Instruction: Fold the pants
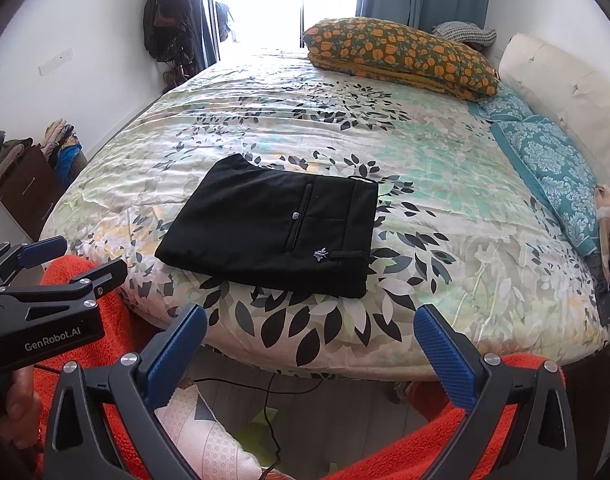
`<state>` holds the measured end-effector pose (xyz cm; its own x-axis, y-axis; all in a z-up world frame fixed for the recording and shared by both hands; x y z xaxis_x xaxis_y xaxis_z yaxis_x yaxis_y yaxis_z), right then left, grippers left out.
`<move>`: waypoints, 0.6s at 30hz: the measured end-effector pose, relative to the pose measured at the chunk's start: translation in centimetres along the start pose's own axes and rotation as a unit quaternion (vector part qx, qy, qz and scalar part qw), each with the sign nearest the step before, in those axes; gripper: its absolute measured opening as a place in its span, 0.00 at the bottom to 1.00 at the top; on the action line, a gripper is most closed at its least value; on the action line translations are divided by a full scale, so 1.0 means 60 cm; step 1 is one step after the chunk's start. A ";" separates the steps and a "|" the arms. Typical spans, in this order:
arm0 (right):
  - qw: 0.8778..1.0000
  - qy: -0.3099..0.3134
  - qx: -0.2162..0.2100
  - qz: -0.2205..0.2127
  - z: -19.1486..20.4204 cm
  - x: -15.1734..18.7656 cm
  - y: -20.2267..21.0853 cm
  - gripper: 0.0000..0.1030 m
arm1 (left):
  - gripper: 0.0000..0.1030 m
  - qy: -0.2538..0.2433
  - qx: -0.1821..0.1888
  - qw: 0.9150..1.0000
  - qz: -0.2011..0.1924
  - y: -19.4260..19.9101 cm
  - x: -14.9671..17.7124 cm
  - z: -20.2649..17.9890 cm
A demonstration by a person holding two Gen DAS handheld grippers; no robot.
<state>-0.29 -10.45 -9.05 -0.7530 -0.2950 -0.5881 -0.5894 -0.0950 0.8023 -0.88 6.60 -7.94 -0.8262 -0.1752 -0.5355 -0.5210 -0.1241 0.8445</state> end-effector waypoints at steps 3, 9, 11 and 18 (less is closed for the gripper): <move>1.000 0.003 0.001 0.002 0.004 0.001 -0.002 1.00 | 0.87 0.001 0.002 1.000 0.005 -0.004 0.002 0.001; 1.000 0.006 0.001 0.005 0.008 0.002 -0.004 1.00 | 0.87 0.005 0.000 1.000 0.008 -0.008 0.004 0.006; 1.000 0.006 0.000 0.005 0.008 0.002 -0.004 1.00 | 0.87 0.004 -0.001 1.000 0.008 -0.008 0.004 0.006; 1.000 0.006 0.000 0.005 0.007 0.003 -0.004 1.00 | 0.87 -0.003 -0.002 1.000 0.010 -0.010 0.006 0.001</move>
<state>-0.39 -10.08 -9.42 -0.7553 -0.3073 -0.5789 -0.5821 -0.0913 0.8080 -0.87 6.68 -8.64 -0.8372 -0.1720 -0.5191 -0.5044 -0.1237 0.8546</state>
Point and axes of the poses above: each gripper's, at about its wrist camera, not at the fingertips, and y roughly against the way its jaws point, z to its left, x to its underside, the point moved 7 cm from there along -y, roughly the way its jaws point, and after that the axes turned 8 degrees about y, right-handed, at the moved point
